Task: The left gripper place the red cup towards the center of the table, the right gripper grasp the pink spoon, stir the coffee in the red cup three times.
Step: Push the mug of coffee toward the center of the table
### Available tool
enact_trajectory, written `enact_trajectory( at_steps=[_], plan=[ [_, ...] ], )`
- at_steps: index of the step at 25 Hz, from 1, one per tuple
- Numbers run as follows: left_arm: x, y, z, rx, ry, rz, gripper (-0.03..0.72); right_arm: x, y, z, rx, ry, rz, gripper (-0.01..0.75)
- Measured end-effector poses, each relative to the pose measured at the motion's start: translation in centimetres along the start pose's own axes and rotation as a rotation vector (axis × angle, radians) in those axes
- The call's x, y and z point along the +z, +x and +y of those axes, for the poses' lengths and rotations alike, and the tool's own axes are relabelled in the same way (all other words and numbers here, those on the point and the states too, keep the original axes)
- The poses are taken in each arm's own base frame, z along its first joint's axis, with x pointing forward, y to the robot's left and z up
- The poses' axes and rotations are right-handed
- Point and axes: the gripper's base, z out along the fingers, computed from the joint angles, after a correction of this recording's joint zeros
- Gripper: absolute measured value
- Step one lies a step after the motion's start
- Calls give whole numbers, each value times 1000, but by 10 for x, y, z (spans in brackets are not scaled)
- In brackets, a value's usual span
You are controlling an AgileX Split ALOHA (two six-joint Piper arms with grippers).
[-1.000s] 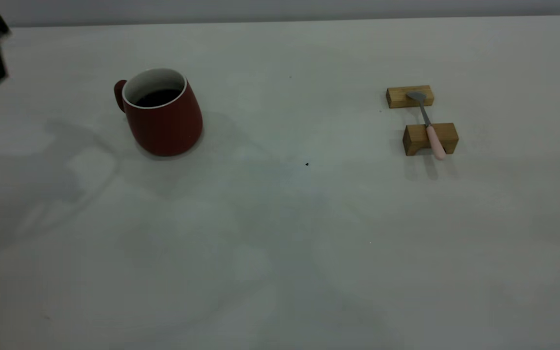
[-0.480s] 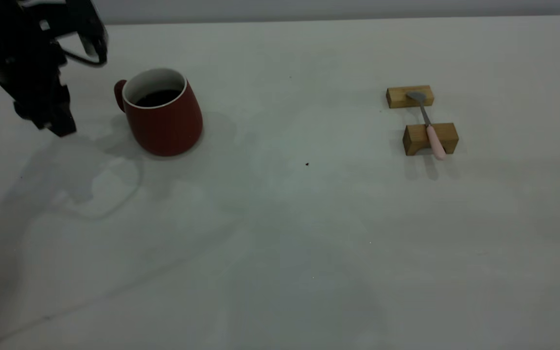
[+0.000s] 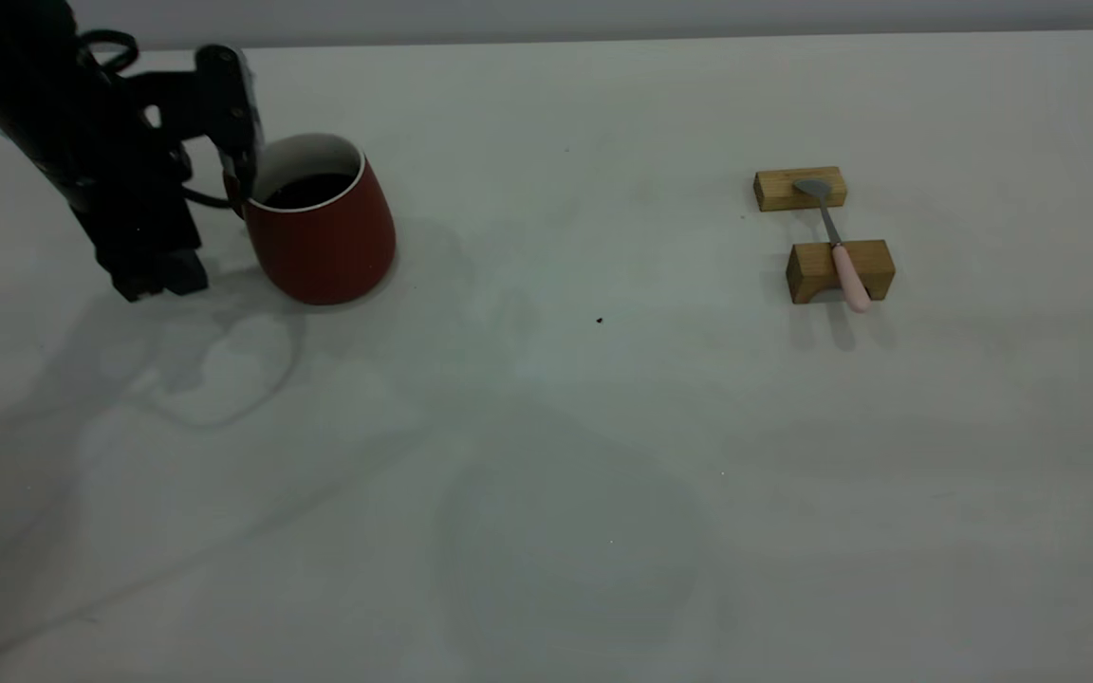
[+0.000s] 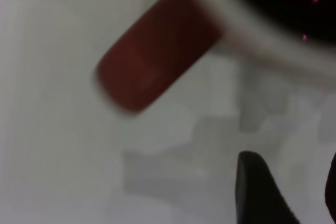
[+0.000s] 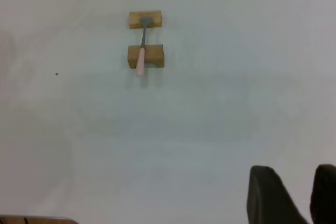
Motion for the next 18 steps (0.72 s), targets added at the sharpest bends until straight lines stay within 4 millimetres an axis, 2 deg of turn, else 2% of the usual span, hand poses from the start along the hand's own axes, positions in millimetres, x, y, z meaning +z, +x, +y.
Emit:
enact_trajectory(
  at_steps=[7, 18],
  plan=[
    [2, -19, -3, 49, -50, -32, 390, 0, 0, 0, 0, 0, 0, 240],
    [2, -35, -8, 89, -75, -55, 390, 0, 0, 0, 0, 0, 0, 240]
  ],
)
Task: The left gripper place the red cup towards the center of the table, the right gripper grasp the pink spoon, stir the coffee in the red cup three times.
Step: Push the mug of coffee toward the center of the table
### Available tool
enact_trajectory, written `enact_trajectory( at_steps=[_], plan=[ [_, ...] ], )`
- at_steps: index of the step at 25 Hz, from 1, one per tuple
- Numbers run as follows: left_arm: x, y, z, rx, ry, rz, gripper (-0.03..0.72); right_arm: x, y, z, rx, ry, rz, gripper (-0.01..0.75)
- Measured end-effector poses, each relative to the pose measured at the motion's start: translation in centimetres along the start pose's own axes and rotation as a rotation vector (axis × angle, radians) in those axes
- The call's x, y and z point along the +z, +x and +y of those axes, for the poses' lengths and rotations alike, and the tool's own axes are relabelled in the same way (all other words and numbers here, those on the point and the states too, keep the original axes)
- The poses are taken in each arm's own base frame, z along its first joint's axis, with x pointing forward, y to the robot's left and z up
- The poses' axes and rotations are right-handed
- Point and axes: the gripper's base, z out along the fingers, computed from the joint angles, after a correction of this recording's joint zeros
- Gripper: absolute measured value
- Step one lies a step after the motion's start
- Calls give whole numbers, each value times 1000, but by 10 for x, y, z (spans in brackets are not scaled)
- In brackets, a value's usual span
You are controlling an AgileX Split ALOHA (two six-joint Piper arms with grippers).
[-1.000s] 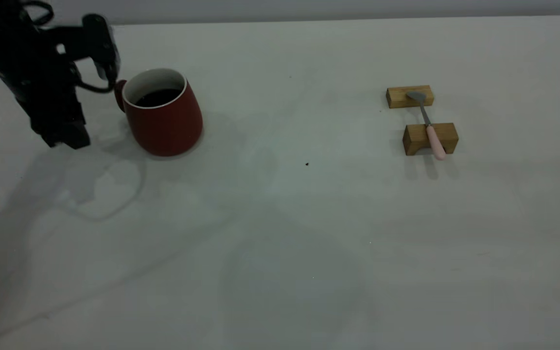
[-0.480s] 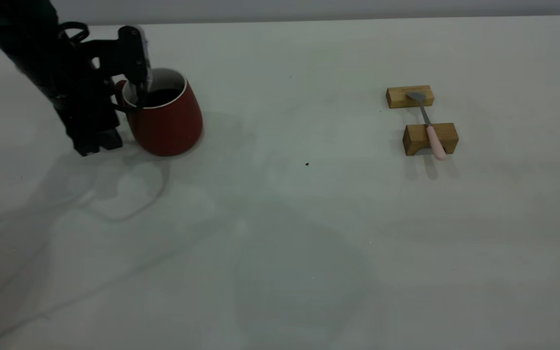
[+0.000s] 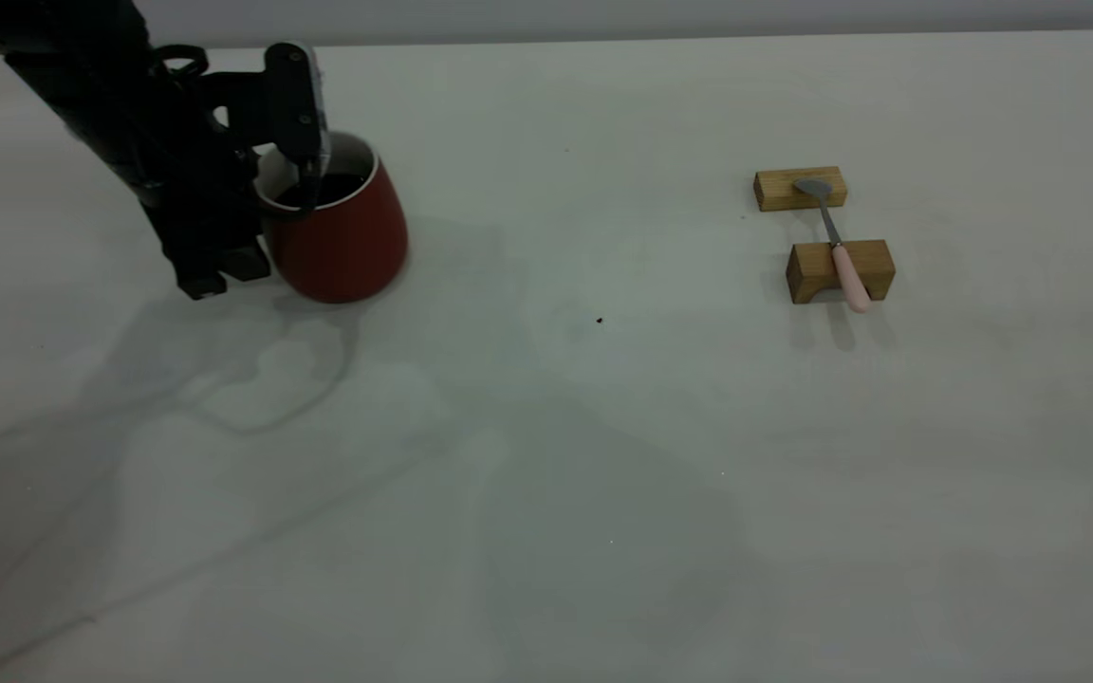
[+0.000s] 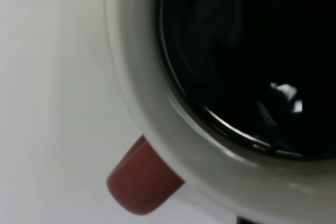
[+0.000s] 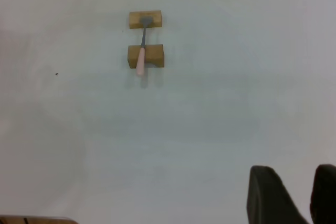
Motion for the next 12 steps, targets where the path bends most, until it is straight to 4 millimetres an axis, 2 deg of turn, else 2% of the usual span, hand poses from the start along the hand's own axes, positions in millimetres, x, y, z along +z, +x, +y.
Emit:
enact_trajectory(
  at_steps=[12],
  plan=[
    [0, -35, -14, 84, -13, -39, 386, 0, 0, 0, 1, 0, 0, 240]
  ],
)
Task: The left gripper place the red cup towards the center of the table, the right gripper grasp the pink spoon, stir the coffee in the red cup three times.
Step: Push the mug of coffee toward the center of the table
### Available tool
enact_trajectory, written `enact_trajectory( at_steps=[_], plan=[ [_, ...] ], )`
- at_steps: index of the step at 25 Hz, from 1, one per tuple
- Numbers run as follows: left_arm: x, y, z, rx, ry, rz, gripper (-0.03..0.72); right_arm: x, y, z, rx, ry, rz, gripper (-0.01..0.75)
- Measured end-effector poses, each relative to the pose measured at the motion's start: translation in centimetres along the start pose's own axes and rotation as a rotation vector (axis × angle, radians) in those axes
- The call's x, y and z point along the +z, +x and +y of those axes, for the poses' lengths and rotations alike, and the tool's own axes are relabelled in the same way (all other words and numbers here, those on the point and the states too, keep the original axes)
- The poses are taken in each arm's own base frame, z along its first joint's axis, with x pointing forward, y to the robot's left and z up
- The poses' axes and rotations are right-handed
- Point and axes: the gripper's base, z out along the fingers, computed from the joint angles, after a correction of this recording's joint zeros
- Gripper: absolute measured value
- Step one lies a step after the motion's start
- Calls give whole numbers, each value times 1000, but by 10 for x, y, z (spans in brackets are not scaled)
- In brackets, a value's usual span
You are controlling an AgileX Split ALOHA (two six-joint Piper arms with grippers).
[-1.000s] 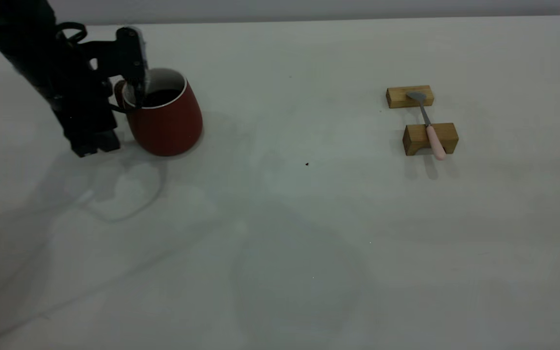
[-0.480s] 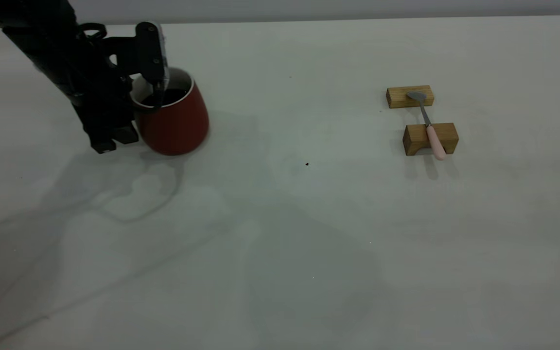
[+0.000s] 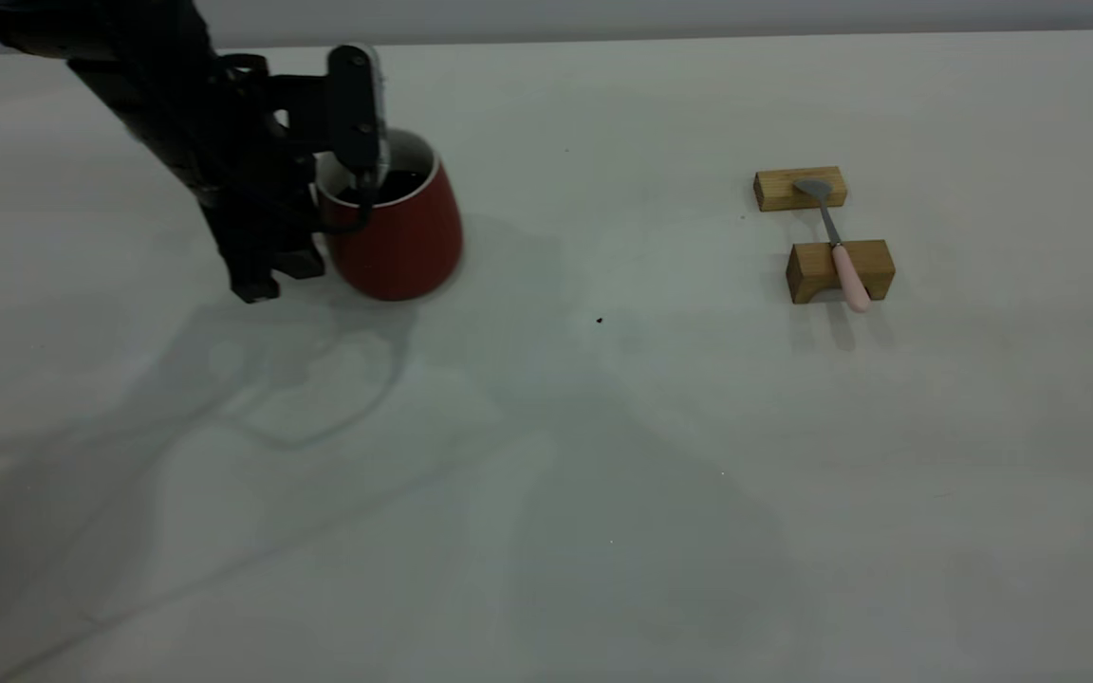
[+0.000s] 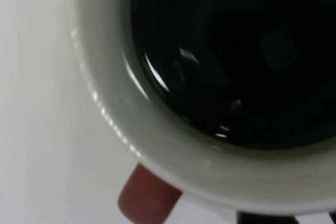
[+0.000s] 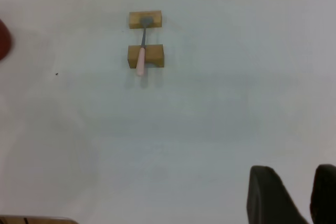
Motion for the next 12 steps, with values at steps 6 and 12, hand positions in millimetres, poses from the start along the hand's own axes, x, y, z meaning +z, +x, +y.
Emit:
enact_trajectory(
  at_steps=[6, 12],
  plan=[
    [0, -23, -7, -7, -21, -33, 386, 0, 0, 0, 0, 0, 0, 240],
    [-1, -44, -16, 31, -32, -61, 386, 0, 0, 0, 0, 0, 0, 240]
  ],
)
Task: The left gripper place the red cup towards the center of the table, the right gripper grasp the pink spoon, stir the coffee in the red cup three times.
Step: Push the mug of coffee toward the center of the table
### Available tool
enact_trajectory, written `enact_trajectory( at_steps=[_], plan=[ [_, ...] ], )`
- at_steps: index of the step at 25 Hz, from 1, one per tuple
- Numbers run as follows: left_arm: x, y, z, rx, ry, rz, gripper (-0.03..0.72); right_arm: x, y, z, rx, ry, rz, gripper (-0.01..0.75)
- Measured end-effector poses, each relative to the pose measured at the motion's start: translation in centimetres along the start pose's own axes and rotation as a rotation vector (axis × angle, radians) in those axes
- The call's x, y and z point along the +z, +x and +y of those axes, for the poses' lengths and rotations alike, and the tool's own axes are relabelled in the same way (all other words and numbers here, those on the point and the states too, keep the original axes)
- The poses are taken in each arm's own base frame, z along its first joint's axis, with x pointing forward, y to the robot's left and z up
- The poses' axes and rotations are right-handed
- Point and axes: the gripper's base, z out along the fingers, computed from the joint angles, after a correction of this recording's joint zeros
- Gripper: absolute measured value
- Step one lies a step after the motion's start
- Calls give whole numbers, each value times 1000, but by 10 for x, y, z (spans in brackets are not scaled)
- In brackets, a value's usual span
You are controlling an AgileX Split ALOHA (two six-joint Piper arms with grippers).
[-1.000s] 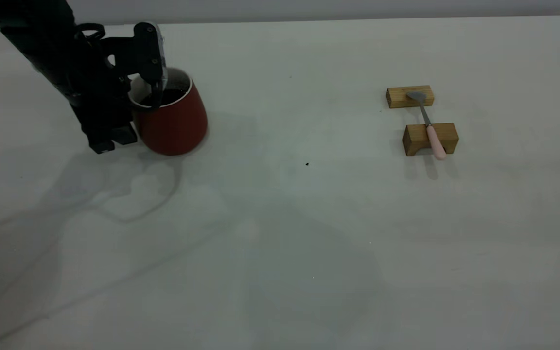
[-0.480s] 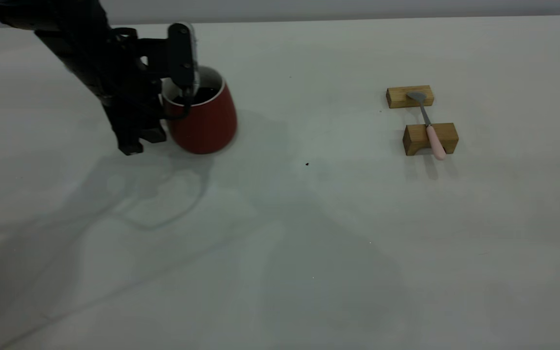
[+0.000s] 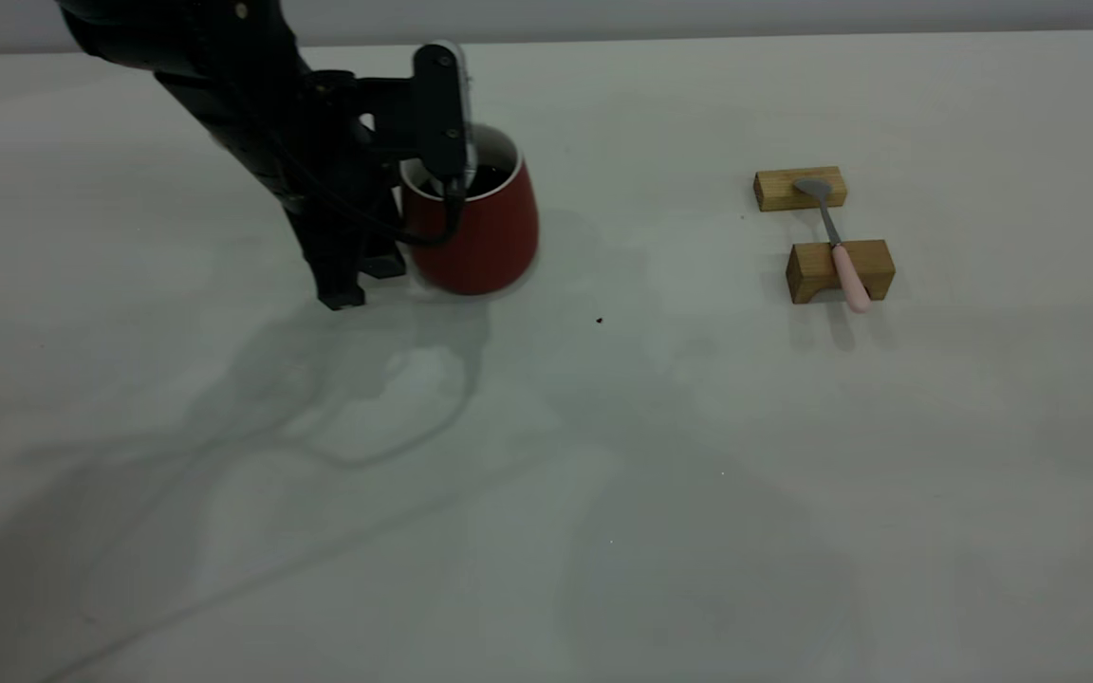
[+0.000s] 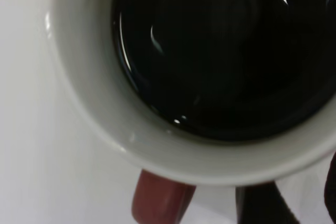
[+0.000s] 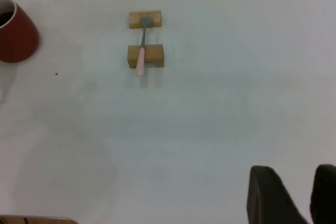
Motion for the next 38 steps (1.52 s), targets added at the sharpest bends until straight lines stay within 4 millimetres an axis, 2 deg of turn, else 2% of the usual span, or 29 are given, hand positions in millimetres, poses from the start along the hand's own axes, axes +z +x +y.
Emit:
enact_trajectory(
  at_steps=[9, 13, 16, 20, 24, 26, 28, 32, 38],
  plan=[
    [0, -16, -5, -8, -24, -30, 384, 0, 0, 0, -1, 0, 0, 240],
    [-5, -18, -8, -7, 22, -11, 384, 0, 0, 0, 0, 0, 0, 240],
    [-20, -19, -6, -8, 69, 11, 384, 0, 0, 0, 0, 0, 0, 240],
    [-53, -16, 13, -55, 45, 7, 384, 0, 0, 0, 0, 0, 0, 240],
    [-73, 14, 39, -144, -20, 15, 384, 0, 0, 0, 0, 0, 0, 240],
    [-71, 33, 46, -189, -34, 32, 384, 0, 0, 0, 0, 0, 0, 240],
    [-63, 41, 45, -194, -24, 45, 384, 0, 0, 0, 0, 0, 0, 240],
    [-40, 38, 44, -152, 5, 53, 384, 0, 0, 0, 0, 0, 0, 240],
    [-13, 29, 59, -136, -9, 41, 382, 0, 0, 0, -1, 0, 0, 240]
  ],
)
